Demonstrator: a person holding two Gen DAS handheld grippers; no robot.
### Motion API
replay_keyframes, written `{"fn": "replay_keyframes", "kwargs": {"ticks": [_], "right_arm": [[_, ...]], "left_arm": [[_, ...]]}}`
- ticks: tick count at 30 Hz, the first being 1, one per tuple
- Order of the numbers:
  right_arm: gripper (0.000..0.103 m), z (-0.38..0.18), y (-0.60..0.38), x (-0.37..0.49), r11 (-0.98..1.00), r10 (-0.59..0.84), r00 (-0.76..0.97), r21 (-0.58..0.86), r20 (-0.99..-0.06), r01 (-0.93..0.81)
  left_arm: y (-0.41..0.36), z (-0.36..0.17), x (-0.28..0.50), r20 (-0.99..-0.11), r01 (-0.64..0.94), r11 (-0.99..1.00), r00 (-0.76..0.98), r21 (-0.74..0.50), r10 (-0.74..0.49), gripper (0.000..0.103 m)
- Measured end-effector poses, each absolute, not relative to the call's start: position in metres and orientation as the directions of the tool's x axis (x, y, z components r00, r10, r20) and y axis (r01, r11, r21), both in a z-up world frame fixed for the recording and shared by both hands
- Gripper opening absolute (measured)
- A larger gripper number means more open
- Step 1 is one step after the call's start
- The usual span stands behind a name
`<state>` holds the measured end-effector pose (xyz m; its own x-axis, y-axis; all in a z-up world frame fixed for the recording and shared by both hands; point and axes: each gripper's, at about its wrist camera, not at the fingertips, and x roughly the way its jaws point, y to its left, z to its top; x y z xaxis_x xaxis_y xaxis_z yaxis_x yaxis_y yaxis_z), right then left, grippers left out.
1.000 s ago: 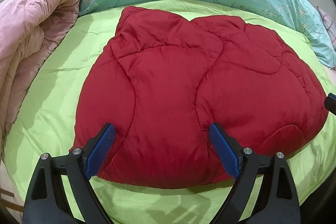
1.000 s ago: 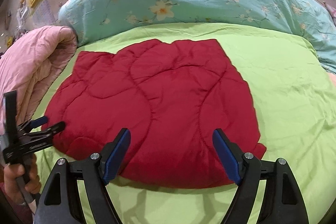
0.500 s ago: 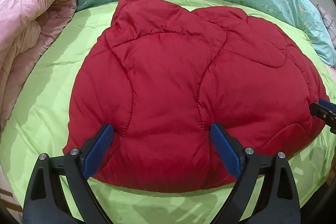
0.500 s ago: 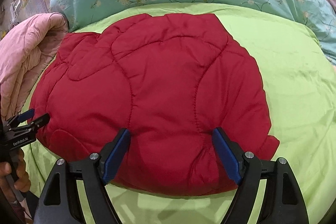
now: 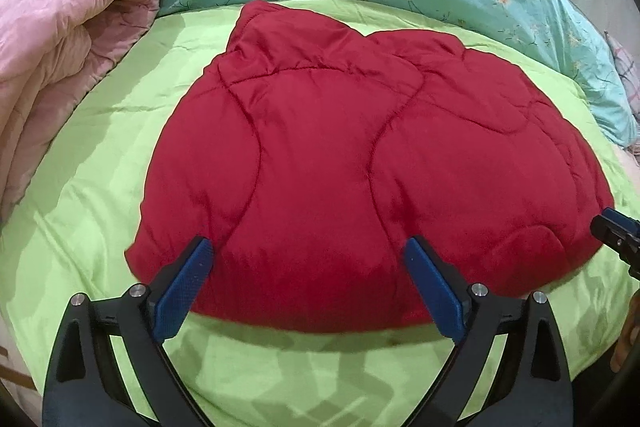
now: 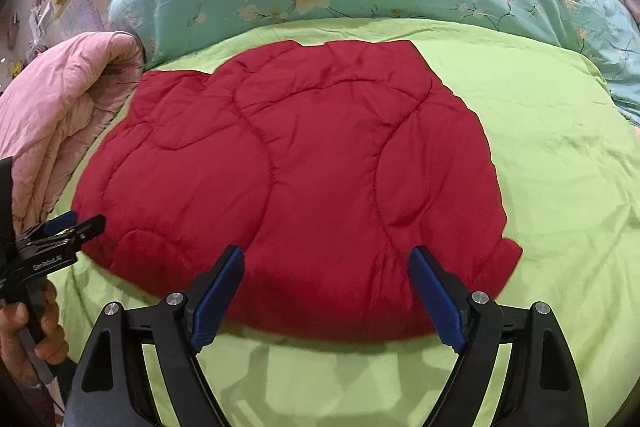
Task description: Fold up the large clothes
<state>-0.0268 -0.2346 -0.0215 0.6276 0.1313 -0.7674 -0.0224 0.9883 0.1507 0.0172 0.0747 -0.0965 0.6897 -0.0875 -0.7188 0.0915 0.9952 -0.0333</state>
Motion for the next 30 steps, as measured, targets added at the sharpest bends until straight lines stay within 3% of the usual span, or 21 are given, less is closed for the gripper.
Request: {"fn": "replay_keyframes", "kwargs": {"ticks": [19, 30], "right_arm": [[0.086, -0.021, -0.204, -0.074, 0.987, 0.161, 0.613, 0.125, -0.773, -0.101], [0.087, 0.014, -0.19, -0.082, 0.981, 0.185, 0.65, 0.097, -0.738, -0.168]], "left_arm": [[0.064, -0.108, -0.036, -0.735, 0.124, 0.992, 0.671, -0.018, -0.097, 0.097], [0.051, -0.063, -0.05, -0.667, 0.132, 0.989, 0.743, 0.069, -0.053, 0.102]]}}
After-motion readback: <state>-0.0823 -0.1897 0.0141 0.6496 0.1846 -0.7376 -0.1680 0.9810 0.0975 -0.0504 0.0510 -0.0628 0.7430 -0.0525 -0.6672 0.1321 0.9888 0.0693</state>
